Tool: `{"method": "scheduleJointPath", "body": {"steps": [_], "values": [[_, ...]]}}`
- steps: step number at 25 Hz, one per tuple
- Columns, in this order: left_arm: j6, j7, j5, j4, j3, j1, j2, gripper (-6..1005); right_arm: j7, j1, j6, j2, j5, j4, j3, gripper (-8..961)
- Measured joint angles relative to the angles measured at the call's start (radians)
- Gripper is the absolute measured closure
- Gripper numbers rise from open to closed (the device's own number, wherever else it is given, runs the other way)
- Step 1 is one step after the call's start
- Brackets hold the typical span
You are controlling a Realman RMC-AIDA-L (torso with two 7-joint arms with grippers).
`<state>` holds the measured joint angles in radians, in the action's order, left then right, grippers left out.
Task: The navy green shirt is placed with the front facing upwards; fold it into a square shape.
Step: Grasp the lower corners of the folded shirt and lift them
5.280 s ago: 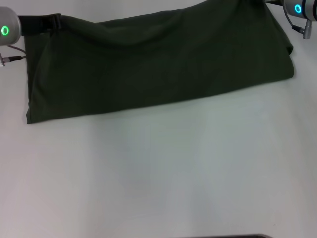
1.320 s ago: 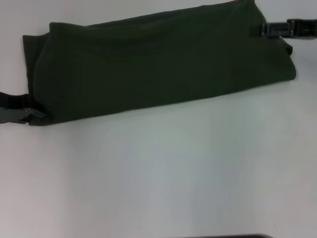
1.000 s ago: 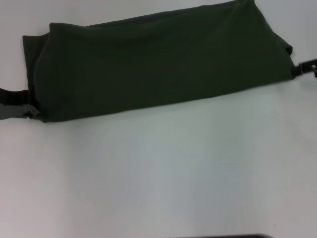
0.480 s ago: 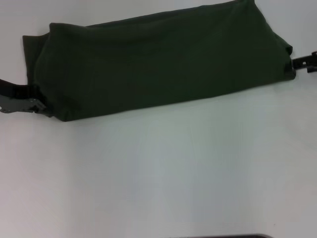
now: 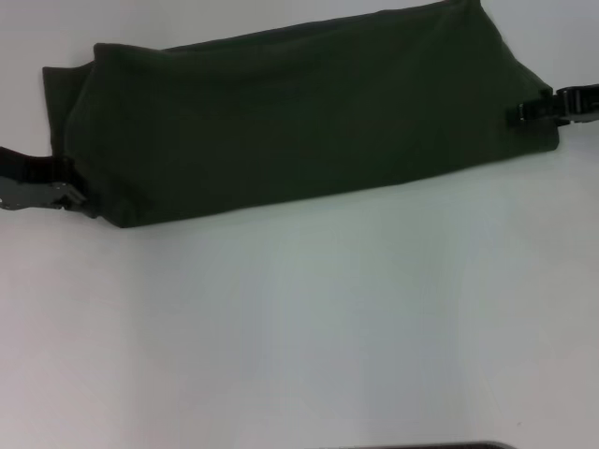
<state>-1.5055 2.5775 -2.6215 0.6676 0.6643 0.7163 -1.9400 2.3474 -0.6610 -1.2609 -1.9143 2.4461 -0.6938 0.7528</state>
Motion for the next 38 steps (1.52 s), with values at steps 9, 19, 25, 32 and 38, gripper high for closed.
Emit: {"method": "scheduleJointPath", "body": {"steps": [9,19,25,32,38], "values": [[0.0,-0.002,0.0,0.011,-0.003,-0.002,0.002,993,0.009,-0.011,0.006,0.0,0.022,0.021,0.006,41],[0.0,-0.002,0.0,0.01,-0.001,0.002,0.0,993,0.003,-0.015,0.013,-0.001,0.023,0.059,0.02,45],[0.0,-0.002,0.0,0.01,-0.001,0.002,-0.001,992,0.01,-0.012,0.019,-0.008,0.022,0.057,0.015,47],[-0.001,-0.002,0.0,0.011,0.0,0.002,-0.005,992,0.003,-0.004,0.008,-0.014,0.022,0.02,0.019,112],[-0.008,-0.002,0.0,0.012,0.003,0.004,-0.005,992,0.009,-0.006,-0.019,-0.003,0.025,0.01,0.023,338]]}}
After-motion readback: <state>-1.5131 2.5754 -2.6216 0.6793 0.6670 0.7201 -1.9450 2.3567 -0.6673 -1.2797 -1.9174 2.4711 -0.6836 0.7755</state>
